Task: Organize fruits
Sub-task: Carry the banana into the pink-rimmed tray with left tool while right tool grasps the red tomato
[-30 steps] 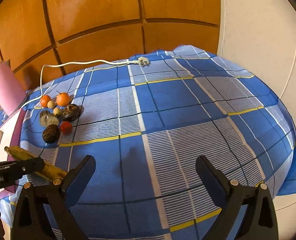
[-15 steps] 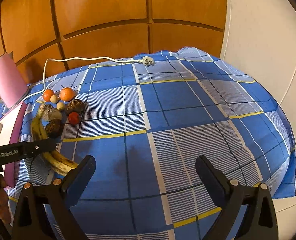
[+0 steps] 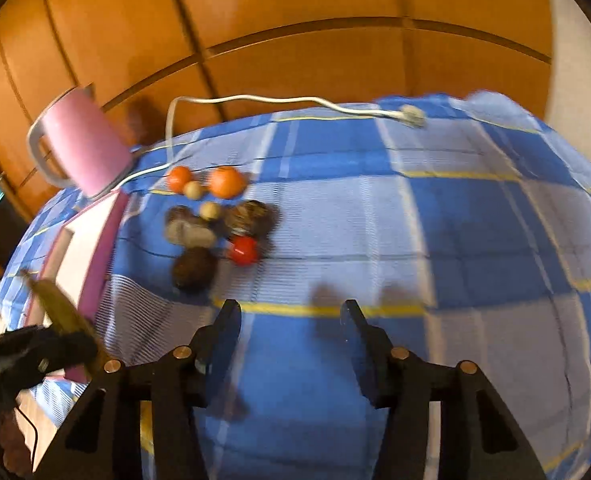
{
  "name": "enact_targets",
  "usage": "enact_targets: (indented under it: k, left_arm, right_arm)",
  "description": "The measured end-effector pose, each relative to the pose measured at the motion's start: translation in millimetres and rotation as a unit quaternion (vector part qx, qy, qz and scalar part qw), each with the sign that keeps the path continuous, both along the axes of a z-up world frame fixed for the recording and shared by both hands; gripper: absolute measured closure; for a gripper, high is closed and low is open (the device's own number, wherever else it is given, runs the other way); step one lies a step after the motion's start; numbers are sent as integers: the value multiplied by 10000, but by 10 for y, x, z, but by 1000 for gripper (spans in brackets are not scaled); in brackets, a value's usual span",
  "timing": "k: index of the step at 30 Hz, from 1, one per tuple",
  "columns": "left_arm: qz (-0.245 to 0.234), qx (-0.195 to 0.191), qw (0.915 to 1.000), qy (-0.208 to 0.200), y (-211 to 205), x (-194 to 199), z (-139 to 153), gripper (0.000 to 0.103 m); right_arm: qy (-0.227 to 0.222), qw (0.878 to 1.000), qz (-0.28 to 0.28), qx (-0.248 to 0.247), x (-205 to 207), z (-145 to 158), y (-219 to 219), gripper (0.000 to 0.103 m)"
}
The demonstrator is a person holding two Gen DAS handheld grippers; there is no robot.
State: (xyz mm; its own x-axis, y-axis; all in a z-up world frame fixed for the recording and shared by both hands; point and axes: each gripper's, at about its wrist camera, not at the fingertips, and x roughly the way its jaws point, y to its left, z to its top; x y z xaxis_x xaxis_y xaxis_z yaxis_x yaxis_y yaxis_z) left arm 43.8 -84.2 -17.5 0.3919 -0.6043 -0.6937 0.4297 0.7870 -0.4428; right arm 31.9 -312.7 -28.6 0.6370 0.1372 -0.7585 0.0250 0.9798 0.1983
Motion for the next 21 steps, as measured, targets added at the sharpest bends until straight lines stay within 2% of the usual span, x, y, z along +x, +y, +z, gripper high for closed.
enact_targets:
  k: [4, 10, 12, 14, 17, 21]
  left_arm:
    - [123, -205, 9996, -171, 260, -46, 218, 71]
    - [683, -236, 9968, -348, 805, 47, 478, 71]
    - [891, -132, 9950, -432, 962, 97, 513, 71]
    - [1154, 22, 9922, -467, 1147, 204, 524, 71]
    - [1476, 273, 9878, -409, 1371, 414, 455, 71]
    - [1855, 672, 9802, -164, 1605, 771, 218, 71]
  right_arm:
    - [131, 9996, 260, -1, 353, -61, 189, 51]
    - [463, 9983, 338, -122, 715, -258, 330, 62]
    - [519, 9980, 297, -181, 779, -310, 355, 66]
    - [579, 9977, 298, -185, 839, -358, 387, 75]
    - [586, 9974, 323, -267, 871, -390, 430, 75]
    - [580, 9971, 360, -350, 887, -391, 457, 76]
